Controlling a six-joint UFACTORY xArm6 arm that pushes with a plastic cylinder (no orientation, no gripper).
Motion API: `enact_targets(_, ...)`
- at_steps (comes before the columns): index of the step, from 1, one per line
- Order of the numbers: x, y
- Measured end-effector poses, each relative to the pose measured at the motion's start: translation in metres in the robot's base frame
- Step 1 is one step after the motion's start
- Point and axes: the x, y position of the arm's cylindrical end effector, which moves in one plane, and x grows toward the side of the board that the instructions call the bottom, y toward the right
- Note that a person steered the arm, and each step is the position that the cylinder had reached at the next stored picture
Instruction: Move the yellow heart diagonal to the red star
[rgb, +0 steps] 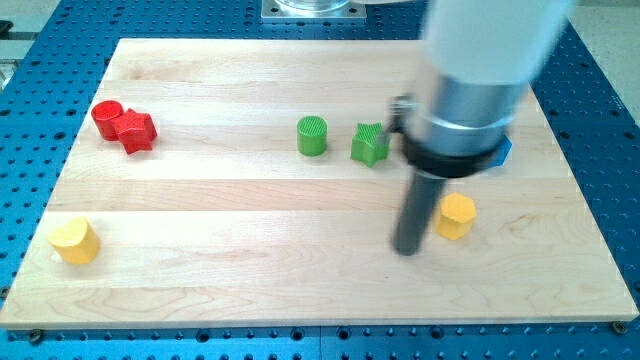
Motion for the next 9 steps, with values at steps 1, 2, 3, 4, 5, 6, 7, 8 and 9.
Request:
enact_targets(1, -0.018, 0.014)
enact_targets(2, -0.018, 0.088)
enact_targets(3, 0.014, 0.084)
enact_targets(4, 0.069, 0.004)
enact_targets(5, 0.070, -0.090)
enact_targets(6, 0.069, -0.223)
enact_targets(7, 0.053, -0.284)
enact_targets(8, 0.028, -0.309)
enact_targets(9, 0.027, -0.344)
